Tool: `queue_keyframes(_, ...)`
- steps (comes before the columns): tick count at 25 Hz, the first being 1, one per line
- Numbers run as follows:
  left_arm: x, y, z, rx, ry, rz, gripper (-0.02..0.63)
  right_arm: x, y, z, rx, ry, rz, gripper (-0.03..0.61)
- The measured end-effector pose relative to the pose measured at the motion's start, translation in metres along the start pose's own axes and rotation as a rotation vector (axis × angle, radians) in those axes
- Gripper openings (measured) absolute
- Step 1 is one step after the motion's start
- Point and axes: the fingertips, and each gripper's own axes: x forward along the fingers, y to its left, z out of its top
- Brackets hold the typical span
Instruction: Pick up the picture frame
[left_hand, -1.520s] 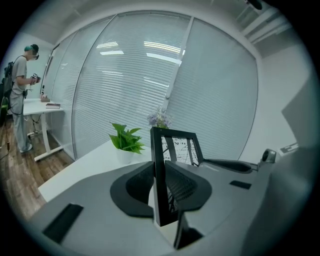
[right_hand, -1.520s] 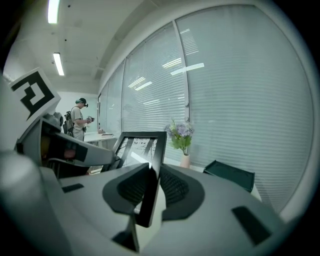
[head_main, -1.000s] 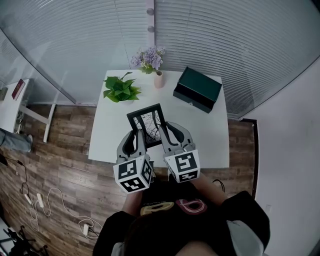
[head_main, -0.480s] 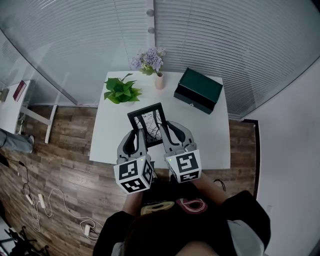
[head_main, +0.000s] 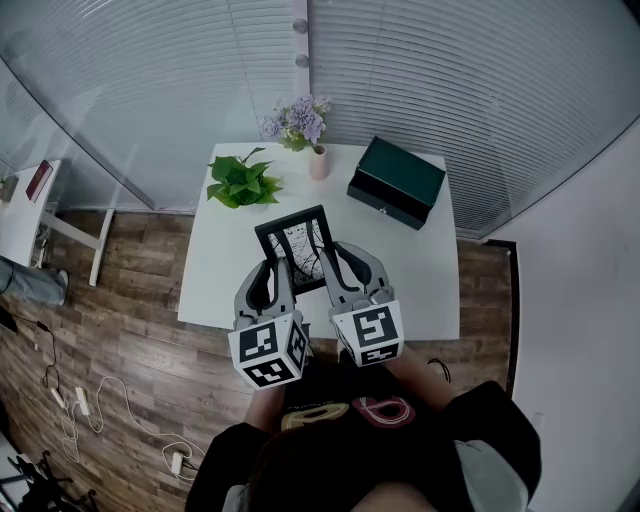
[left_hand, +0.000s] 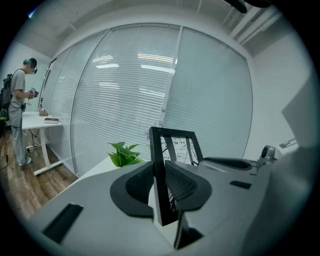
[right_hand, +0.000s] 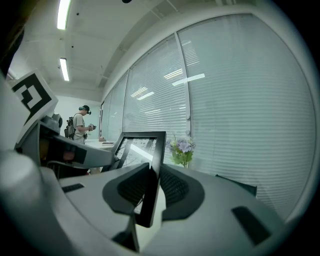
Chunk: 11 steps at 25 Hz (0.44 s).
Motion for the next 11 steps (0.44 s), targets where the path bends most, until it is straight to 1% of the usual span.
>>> queue_keyframes(11, 0.0009, -0.0064, -0.0008, 0.006, -0.001, -0.006, 0.083, -0.0039, -0.0043, 0.0009, 0.005, -0.007, -0.003, 0.074)
